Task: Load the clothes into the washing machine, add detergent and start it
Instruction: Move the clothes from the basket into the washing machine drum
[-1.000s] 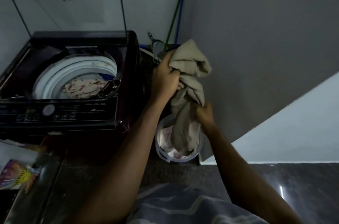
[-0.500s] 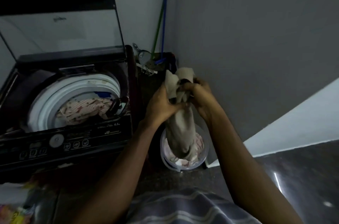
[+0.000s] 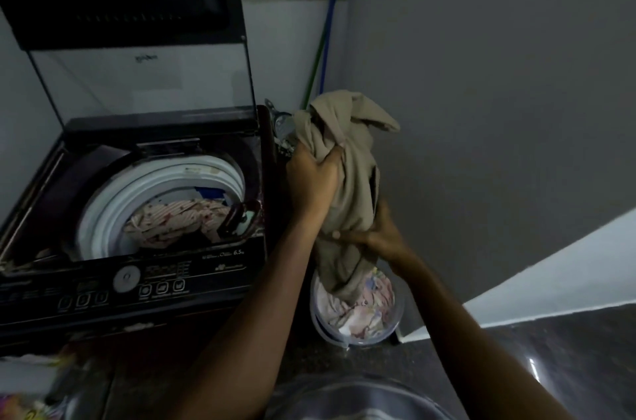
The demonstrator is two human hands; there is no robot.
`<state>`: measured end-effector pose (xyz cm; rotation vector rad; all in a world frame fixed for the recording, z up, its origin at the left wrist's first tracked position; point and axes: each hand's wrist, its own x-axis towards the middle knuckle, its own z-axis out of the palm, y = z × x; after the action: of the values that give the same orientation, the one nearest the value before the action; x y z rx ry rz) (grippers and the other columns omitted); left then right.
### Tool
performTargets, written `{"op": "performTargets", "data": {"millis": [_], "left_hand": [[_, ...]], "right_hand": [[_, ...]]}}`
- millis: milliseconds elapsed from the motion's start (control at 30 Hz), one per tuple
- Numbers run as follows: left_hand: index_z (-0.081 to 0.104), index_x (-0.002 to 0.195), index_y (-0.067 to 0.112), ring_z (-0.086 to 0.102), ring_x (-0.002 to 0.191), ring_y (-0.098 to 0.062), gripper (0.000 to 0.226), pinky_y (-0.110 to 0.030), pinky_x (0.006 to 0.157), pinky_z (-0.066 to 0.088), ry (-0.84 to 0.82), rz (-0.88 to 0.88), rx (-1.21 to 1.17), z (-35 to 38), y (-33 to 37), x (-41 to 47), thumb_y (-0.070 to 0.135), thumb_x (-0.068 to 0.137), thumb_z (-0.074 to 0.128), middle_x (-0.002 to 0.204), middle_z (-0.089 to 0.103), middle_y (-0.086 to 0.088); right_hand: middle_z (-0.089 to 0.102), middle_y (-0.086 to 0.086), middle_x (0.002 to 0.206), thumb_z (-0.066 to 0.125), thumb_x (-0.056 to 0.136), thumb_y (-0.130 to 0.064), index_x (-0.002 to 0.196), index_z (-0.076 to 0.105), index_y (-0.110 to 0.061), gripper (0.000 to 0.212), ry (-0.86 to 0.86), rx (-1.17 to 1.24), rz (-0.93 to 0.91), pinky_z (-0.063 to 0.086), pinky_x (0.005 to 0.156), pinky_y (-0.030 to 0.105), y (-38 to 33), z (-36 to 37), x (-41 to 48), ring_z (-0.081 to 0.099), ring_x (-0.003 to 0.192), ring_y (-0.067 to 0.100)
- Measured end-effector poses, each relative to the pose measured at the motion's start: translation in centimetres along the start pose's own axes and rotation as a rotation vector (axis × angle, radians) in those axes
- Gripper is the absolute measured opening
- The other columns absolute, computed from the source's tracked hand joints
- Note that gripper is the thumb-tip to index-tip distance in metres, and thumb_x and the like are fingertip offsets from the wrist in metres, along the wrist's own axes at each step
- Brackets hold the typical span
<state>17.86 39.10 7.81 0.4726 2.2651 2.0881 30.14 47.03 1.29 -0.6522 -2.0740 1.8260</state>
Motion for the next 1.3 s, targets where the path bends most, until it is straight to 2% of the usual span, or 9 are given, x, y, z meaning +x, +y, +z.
{"op": "performTargets", "data": {"millis": [167,333,467,600,700,867,967,1133,1300], "left_hand": [[0.033,0.147,0.023,0.051,0.126,-0.020,0.073,-0.020,0.096,0.033,-0.014,-0.022,0.026,-1.1,-0.4,0.0,0.032,0.085,0.070,0.143,0.051,-0.001],[0.035,0.146,0.031,0.055,0.123,-0.030,0.059,-0.040,0.100,0.047,-0.137,0.025,0.320,-3.5,-2.4,-0.2,0.021,0.092,0.056,0.138,0.056,-0.006],[0.041,0.141,0.030,0.052,0.124,-0.026,0.059,-0.043,0.102,0.045,-0.282,0.030,0.359,-2.9,-2.7,-1.3,0.015,0.086,0.054,0.137,0.053,-0.004],[0.029,0.147,0.024,0.044,0.133,-0.018,0.097,-0.045,0.109,0.042,-0.560,-0.030,0.036,-3.1,-2.9,-2.0,0.020,0.067,0.082,0.143,0.042,-0.006],[0.035,0.143,0.020,0.049,0.128,-0.017,0.102,-0.043,0.103,0.048,-0.369,0.002,0.081,-3.5,-2.6,-2.1,0.037,0.058,0.090,0.139,0.046,-0.004],[0.053,0.130,0.022,0.061,0.113,-0.023,0.056,-0.044,0.093,0.053,-0.010,0.043,0.165,-5.7,-2.5,-0.8,0.029,0.077,0.069,0.122,0.066,-0.002],[0.057,0.125,0.023,0.063,0.107,-0.023,0.046,-0.044,0.090,0.053,0.076,0.033,0.162,-7.0,-1.8,0.6,0.021,0.079,0.063,0.115,0.068,-0.001],[0.057,0.126,0.030,0.062,0.107,-0.017,0.052,-0.032,0.090,0.050,0.121,-0.012,0.059,-9.1,-0.6,2.7,0.030,0.074,0.061,0.117,0.067,0.006],[0.056,0.127,0.036,0.059,0.104,-0.010,0.048,-0.024,0.084,0.042,0.097,-0.043,0.086,-13.1,-0.8,4.7,0.028,0.080,0.061,0.113,0.064,0.015]], "right_hand": [[0.064,-0.006,0.094,0.050,0.088,0.004,0.106,0.062,-0.013,0.027,0.301,-0.086,0.008,0.047,0.066,0.013,1.9,0.9,2.4,0.064,0.088,0.011],[0.066,0.008,0.092,0.043,0.089,0.003,0.100,0.061,-0.012,0.026,0.506,0.276,0.123,0.051,0.058,0.022,-1.2,-1.9,4.0,0.062,0.084,0.022],[0.063,0.012,0.108,0.045,0.092,-0.004,0.118,0.050,-0.012,0.028,0.385,0.466,0.101,0.058,0.073,0.036,-5.3,-0.8,4.4,0.065,0.094,0.026],[0.068,0.016,0.102,0.043,0.088,-0.001,0.110,0.060,-0.011,0.030,0.196,0.470,0.145,0.058,0.065,0.040,-8.5,0.1,4.2,0.069,0.087,0.029],[0.068,0.017,0.102,0.045,0.074,0.003,0.115,0.060,-0.005,0.044,-0.090,0.453,0.134,0.056,0.069,0.036,-10.0,0.0,4.1,0.069,0.087,0.027],[0.065,0.004,0.114,0.044,0.066,-0.003,0.121,0.059,-0.018,0.059,-0.393,0.363,0.057,0.054,0.083,0.029,-10.2,0.4,4.3,0.062,0.102,0.019],[0.060,-0.010,0.124,0.055,0.082,0.003,0.129,0.054,-0.026,0.055,-0.279,0.158,-0.055,0.052,0.082,0.021,-9.0,1.0,4.4,0.057,0.119,0.014],[0.036,-0.023,0.139,0.082,0.073,-0.015,0.150,0.020,-0.031,0.100,-0.224,-0.025,-0.206,0.047,0.092,0.012,-7.5,5.7,5.0,0.045,0.121,-0.013],[0.058,-0.010,0.118,0.074,0.075,0.002,0.130,0.050,-0.016,0.063,-0.055,0.002,-0.262,0.052,0.084,0.016,-7.9,11.7,7.5,0.058,0.105,-0.006]]}}
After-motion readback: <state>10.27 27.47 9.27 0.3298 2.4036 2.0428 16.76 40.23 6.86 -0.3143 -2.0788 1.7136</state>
